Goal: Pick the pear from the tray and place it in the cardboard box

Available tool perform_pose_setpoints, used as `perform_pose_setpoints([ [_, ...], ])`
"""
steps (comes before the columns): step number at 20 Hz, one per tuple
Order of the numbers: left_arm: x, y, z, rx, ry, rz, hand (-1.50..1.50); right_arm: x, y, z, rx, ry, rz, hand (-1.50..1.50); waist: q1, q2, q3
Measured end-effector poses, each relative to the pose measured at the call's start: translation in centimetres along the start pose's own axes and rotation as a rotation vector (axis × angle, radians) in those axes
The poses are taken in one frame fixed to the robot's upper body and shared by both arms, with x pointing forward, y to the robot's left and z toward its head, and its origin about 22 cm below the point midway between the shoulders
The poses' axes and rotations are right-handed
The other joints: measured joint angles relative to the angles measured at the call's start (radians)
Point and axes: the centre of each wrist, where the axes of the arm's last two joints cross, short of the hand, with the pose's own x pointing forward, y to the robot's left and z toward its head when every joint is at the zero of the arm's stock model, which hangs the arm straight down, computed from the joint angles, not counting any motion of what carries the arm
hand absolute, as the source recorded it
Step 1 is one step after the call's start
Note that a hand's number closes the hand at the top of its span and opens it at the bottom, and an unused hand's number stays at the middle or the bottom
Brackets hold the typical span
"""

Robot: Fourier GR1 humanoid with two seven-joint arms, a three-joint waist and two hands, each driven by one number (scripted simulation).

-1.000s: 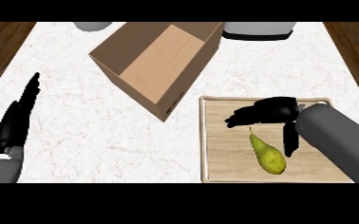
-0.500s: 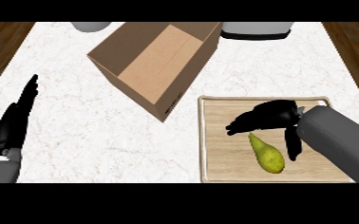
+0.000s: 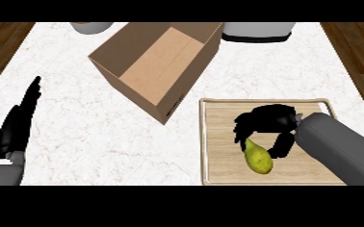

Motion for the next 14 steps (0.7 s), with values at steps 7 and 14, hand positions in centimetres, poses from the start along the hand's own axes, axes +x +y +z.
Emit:
perform_pose_setpoints([
  [7, 0.2, 0.1, -0.1, -0.001, -0.006, -0.001, 0.0, -0.2, -0.1, -0.9, -0.162, -0.01, 0.028, 1.5, 0.003, 0.001, 0.004],
  [14, 0.2, 0.1, -0.1, -0.003, -0.007, 0.003, 0.0, -3.0, -3.7, 3.3, -0.578, 0.483, 0.043, 1.5, 0.008, 0.016, 0.013],
])
